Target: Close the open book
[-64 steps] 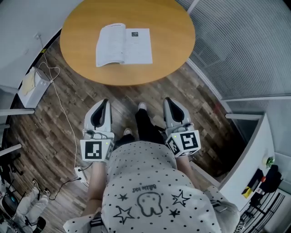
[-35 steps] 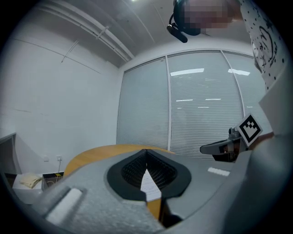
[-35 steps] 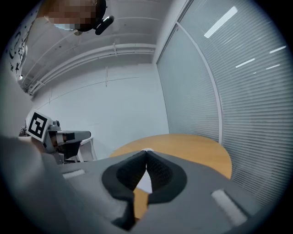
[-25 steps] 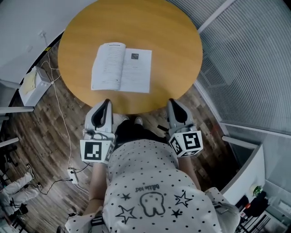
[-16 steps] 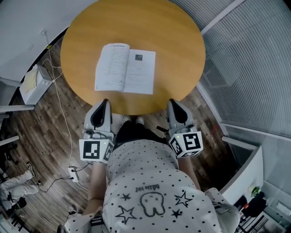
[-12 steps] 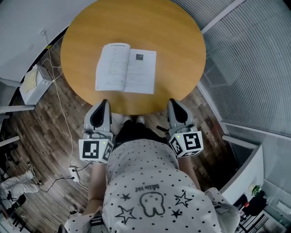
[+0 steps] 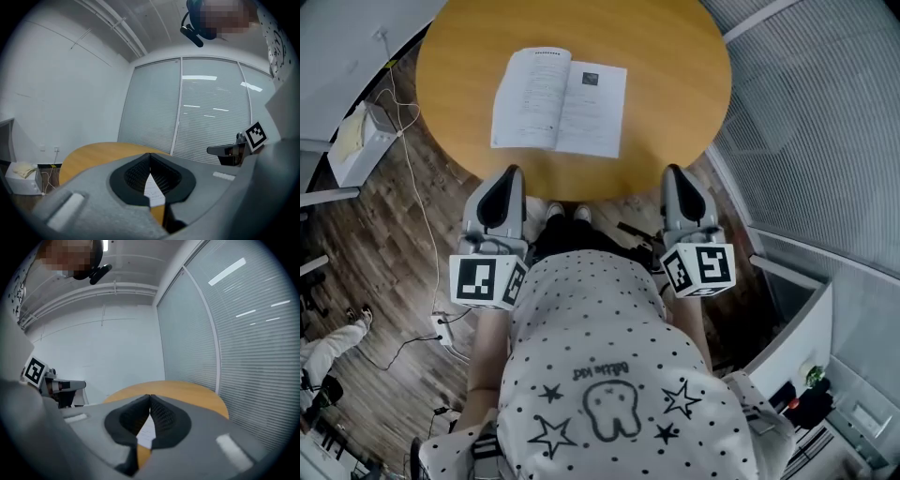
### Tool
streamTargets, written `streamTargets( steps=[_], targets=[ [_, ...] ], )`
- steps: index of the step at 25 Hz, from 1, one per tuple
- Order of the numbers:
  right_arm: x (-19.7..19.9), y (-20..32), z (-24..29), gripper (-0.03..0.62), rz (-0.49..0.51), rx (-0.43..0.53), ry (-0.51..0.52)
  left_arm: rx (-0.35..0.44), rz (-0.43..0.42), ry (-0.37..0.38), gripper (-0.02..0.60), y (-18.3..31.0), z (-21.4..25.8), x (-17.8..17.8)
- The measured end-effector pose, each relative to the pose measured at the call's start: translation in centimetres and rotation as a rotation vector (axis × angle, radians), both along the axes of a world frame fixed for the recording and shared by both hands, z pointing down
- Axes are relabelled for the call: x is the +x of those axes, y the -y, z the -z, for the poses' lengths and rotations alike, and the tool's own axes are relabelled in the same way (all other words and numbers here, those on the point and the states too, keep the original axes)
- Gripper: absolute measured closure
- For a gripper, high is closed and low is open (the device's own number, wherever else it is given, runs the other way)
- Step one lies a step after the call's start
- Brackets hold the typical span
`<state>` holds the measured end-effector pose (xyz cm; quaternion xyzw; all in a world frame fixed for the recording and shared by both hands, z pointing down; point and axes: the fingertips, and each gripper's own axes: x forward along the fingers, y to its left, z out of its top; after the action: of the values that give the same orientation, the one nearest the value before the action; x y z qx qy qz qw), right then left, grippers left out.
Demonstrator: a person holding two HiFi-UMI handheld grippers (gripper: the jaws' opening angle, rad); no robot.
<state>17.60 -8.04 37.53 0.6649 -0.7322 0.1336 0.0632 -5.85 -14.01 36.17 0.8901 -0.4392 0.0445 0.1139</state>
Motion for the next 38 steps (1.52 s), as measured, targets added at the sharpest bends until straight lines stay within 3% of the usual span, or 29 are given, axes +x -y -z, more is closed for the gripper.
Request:
streamTargets(
  steps=[17, 30, 34, 38],
  targets=[
    [-1.5, 1.0, 1.7, 0.59, 0.023, 0.027, -0.026, -0.023, 0.052, -0.091, 0.572, 0.4, -0.6, -1.9],
    [-1.2, 1.3, 1.6, 0.591, 0.006, 0.023, -0.029, -0.033, 0.059, -0.087, 0.572, 1.2, -0.9, -2.4],
    [-1.3, 1.2, 1.5, 0.59, -0.003, 0.02, -0.023, -0.053, 0.103, -0.146, 0.571, 1.7, -1.3, -3.2],
    [-1.2, 0.9, 1.0, 0.591, -0.005, 0.007, -0.021, -0.146, 0.151, -0.23, 0.568, 2.3, -3.1, -4.0]
  ],
)
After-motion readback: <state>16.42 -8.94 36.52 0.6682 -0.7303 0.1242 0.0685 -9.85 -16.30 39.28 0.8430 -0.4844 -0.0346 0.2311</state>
